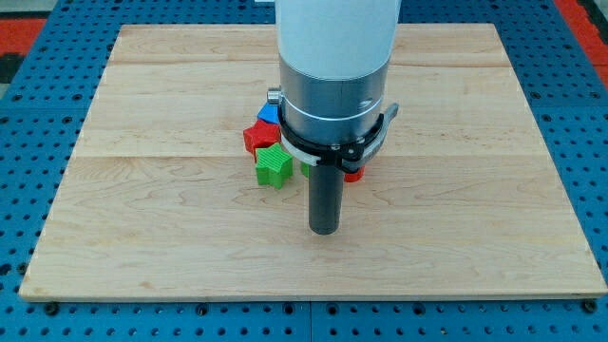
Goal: Push the red circle into the blue blocks
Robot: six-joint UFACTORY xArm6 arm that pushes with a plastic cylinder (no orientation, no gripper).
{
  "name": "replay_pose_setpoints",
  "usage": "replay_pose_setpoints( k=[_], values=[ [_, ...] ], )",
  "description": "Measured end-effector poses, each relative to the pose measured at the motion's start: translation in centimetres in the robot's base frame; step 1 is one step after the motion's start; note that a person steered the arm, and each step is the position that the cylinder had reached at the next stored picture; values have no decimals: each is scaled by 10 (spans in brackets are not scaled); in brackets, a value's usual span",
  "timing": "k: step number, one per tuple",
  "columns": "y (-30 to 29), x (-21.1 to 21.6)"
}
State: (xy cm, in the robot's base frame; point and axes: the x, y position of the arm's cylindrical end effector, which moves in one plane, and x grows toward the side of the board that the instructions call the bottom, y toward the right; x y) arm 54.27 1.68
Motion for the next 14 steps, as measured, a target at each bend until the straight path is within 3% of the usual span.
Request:
replay_pose_setpoints(
  k=[1,2,4,8,12,14],
  values=[
    [3,6],
    [58,30],
    [143,-27],
    [36,-93],
    [4,-126],
    [14,-80]
  ],
)
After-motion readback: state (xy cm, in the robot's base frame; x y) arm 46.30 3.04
